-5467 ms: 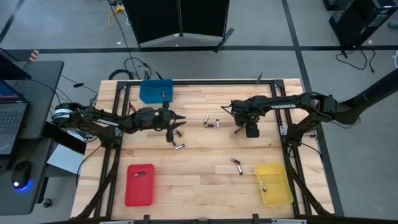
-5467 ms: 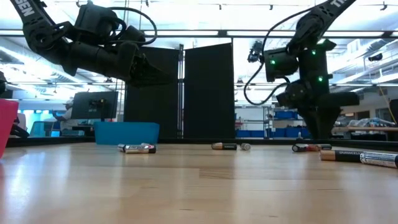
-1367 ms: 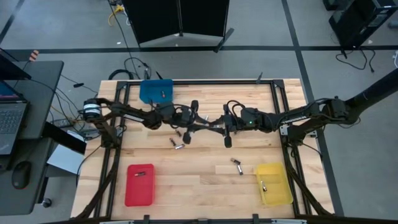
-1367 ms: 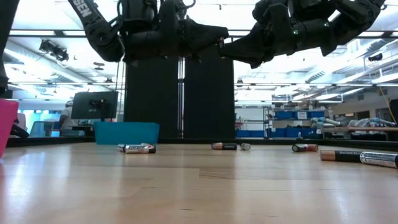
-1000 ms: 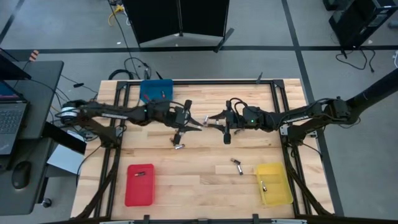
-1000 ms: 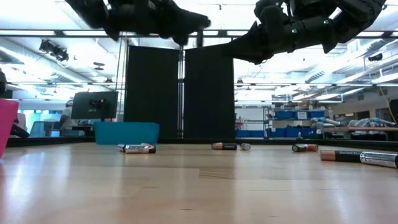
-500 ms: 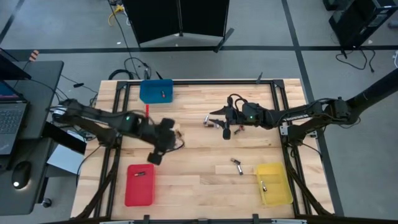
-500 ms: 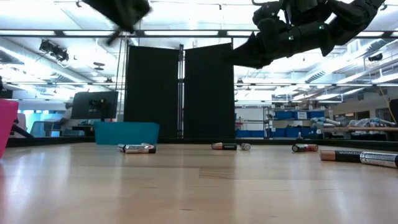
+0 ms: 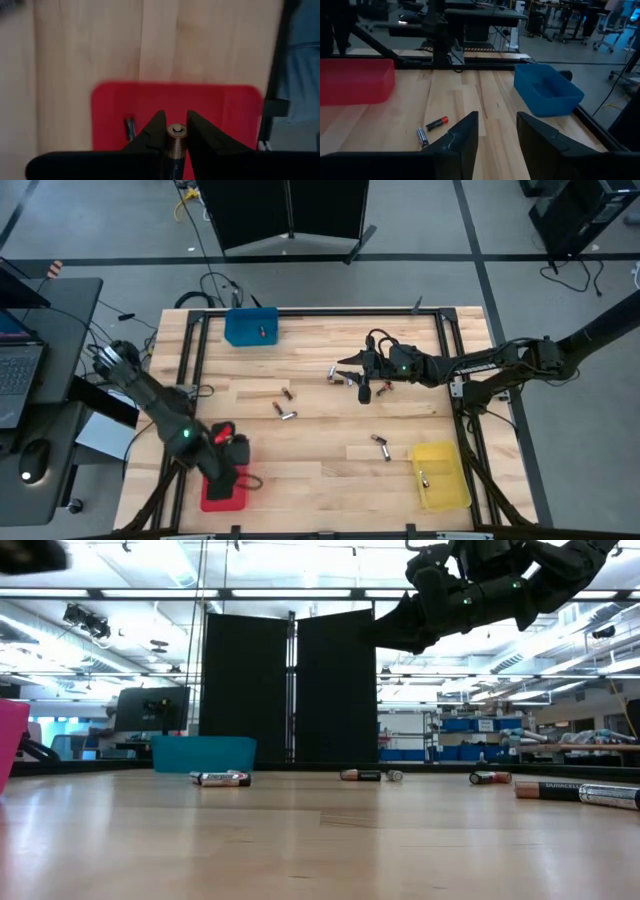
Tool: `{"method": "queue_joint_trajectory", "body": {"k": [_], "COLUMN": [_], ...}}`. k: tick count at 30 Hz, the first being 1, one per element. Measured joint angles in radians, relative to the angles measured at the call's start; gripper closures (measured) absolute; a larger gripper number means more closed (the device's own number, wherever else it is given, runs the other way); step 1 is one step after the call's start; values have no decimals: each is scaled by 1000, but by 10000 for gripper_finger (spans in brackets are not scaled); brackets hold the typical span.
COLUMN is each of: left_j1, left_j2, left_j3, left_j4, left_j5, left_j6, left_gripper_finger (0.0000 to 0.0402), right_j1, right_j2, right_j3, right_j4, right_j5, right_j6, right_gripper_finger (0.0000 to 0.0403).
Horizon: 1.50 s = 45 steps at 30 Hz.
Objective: Sort batteries
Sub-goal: Put the brown battery into the red bin
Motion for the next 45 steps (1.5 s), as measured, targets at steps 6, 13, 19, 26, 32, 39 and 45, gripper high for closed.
{"method": "queue_joint_trajectory", "body": {"k": [6, 13, 19, 26, 32, 39, 45], "left_j1": [-76, -73, -73, -73, -73, -72, -73], "left_j2": [50, 50, 50, 63, 91, 95, 96], "left_j3": [-129, -296, -363, -398, -409, -397, -362], "left_j4": [130, 339, 359, 447, 458, 455, 412], "left_j5": [14, 60, 57, 30, 30, 45, 64], "left_j6": [-164, -204, -228, -190, -184, -179, -164], "left_gripper_finger": [346, 346, 346, 346, 346, 324, 267], "right_j1": [0, 0, 0, 0, 0, 0, 0], "right_j2": [0, 0, 0, 0, 0, 0, 0], "right_j3": [0, 0, -1, -1, -1, -1, -1], "right_j4": [-1, -9, -22, -23, -28, -34, -40], "right_j5": [0, -1, -1, -1, -1, -1, -1], "right_j6": [0, 0, 0, 0, 0, 1, 1], "right_gripper_finger": [257, 259, 259, 260, 261, 261, 261]}}
